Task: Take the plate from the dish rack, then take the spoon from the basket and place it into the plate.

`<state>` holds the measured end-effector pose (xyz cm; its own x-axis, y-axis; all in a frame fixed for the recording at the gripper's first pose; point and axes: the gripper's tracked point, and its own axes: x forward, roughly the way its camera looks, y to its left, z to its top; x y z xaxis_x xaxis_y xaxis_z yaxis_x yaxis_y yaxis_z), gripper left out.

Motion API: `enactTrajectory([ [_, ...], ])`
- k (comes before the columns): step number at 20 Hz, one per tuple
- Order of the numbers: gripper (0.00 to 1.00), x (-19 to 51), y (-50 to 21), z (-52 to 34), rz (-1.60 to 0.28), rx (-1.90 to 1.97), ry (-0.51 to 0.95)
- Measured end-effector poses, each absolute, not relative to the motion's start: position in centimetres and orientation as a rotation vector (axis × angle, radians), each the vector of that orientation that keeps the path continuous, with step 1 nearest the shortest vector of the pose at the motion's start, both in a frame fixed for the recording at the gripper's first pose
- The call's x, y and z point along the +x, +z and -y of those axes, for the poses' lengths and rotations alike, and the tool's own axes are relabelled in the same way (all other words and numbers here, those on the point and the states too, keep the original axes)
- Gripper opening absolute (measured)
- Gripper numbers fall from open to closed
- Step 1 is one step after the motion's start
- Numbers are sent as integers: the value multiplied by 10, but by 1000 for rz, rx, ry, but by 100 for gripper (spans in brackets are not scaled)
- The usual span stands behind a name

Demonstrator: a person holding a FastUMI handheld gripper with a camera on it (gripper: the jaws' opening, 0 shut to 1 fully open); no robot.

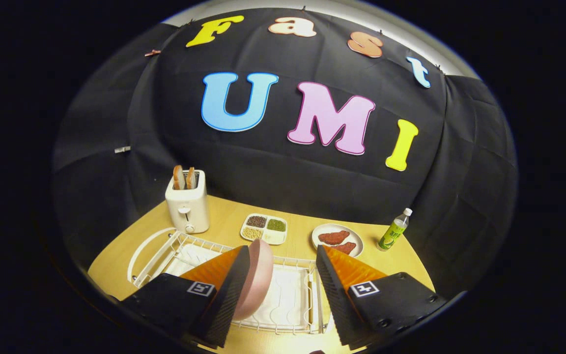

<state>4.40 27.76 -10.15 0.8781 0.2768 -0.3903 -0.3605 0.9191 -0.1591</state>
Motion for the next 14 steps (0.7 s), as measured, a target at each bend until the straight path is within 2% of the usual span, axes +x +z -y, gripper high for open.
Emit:
enactTrajectory([
  [4,66,49,-147,-290,-511,-212,330],
  [6,66,54,-163,-289,-550,-224,314],
  [7,61,55,-166,-289,-563,-216,310],
  [10,37,56,-182,-297,-626,-177,298],
  [14,30,56,-187,-295,-676,-138,223],
])
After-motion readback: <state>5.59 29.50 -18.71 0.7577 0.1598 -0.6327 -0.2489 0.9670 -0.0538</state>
